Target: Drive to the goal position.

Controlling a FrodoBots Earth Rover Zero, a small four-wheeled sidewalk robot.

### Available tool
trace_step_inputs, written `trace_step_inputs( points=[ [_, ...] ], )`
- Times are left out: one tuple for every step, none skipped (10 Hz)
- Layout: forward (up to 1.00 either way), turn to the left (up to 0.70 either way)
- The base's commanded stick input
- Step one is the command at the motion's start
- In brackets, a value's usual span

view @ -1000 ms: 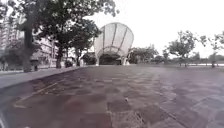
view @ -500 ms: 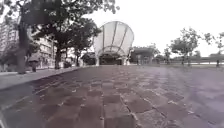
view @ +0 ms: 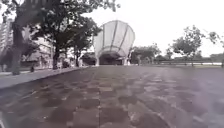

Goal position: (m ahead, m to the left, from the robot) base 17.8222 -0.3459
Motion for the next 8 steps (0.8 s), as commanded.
trace_step_inputs(
  points=[
    [1.0,0.0],
    [1.0,0.0],
    [1.0,0.0],
    [1.0,0.0],
    [1.0,0.0],
    [1.0,0.0],
    [1.0,0.0],
    [1.0,0.0]
  ],
)
